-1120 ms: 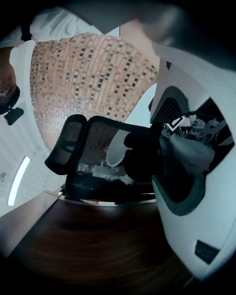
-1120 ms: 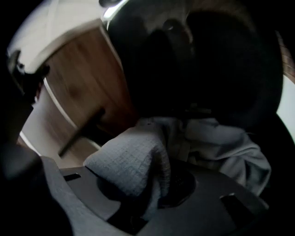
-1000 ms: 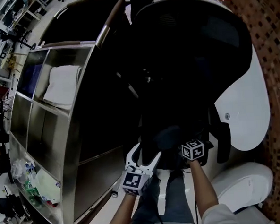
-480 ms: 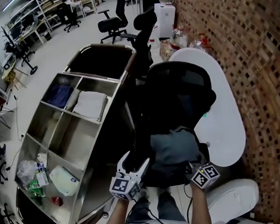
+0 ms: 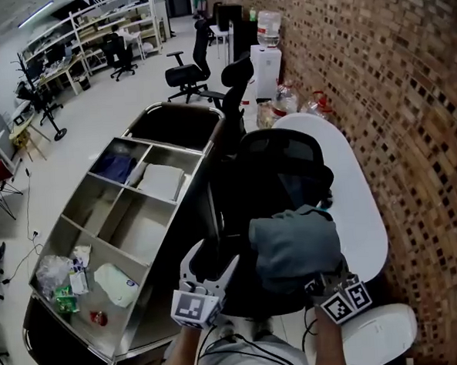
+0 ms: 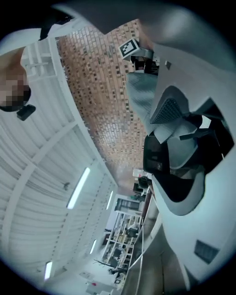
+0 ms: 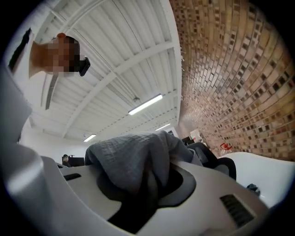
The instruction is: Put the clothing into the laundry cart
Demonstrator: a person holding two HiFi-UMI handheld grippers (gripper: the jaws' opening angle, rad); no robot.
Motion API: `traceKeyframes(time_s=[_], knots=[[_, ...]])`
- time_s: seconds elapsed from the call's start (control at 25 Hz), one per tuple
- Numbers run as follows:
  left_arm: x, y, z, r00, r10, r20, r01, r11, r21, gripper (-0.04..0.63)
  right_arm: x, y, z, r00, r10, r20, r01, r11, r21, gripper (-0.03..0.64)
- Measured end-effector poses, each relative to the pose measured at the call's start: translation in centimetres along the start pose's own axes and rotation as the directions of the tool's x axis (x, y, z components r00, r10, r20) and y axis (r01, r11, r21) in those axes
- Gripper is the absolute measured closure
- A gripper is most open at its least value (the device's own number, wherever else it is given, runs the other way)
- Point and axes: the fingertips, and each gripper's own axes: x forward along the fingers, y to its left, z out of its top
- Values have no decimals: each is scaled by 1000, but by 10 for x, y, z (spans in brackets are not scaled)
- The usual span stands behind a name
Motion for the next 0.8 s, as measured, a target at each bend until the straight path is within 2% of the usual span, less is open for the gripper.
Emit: traceKeyframes(time_s=[0.16, 0.28, 0.44, 0.6, 0.8], knots=[[-14, -4, 24, 999, 10, 37, -9, 1000, -28, 255, -1, 21, 16, 998, 61, 3, -61, 997, -51, 489], [-20, -3, 34, 998, 25, 60, -24, 1000, -20, 256, 8, 33, 21, 995, 101, 13, -100, 994, -53, 488], [-33, -2, 43, 997, 17, 70, -13, 998, -59, 256, 11, 53, 19, 990, 143, 8, -142, 989, -45, 489], [-52, 7, 55, 994, 56, 94, -53, 998, -33, 256, 21, 77, 15, 977, 215, -2, -215, 976, -30, 488], [-83, 20, 55, 991, 109, 77, -109, 994, -2, 256, 33, 116, 4, 956, 292, -25, -292, 956, -3, 489]])
